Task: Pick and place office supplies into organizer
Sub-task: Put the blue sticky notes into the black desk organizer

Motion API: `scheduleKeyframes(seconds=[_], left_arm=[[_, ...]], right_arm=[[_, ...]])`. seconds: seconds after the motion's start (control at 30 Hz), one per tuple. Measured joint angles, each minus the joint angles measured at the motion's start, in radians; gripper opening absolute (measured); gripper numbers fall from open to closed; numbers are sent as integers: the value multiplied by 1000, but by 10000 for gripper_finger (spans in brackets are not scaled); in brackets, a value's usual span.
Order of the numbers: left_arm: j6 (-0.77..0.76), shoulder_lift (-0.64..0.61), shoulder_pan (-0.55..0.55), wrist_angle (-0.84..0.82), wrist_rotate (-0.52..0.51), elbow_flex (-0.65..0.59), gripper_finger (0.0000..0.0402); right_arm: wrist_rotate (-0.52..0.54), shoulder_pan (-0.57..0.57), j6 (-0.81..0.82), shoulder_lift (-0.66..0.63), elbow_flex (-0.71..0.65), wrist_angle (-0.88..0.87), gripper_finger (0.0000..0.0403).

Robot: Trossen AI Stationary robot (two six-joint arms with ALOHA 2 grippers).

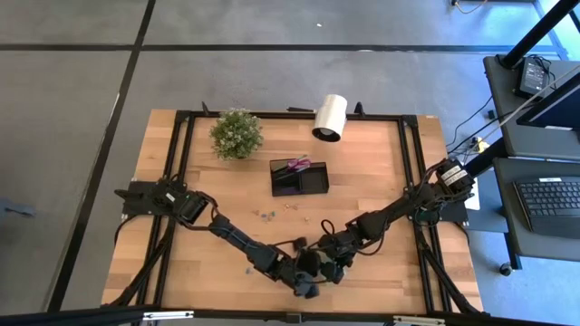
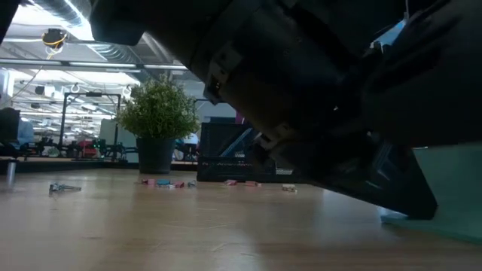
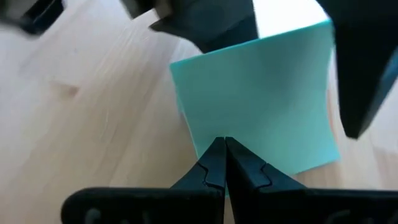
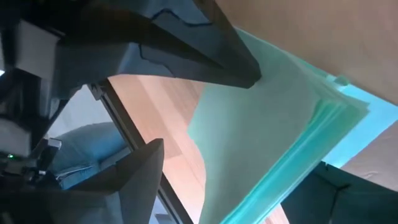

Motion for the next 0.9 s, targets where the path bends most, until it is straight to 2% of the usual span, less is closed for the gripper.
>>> scheduleKeyframes(seconds=[0.1, 0.2, 0.57, 0.9], left_arm=[[-74, 1, 0, 1, -14, 0, 1], [-47, 1, -4, 7, -16, 0, 1], [477, -15, -48, 44, -42, -6, 1], [674, -31, -52, 92, -93, -6, 1]], right_arm=[[8, 0, 2, 0, 0, 0, 277], [10, 0, 2, 0, 0, -1, 277], [14, 0, -5, 0, 0, -3, 277], [10, 0, -7, 0, 0, -9, 277]])
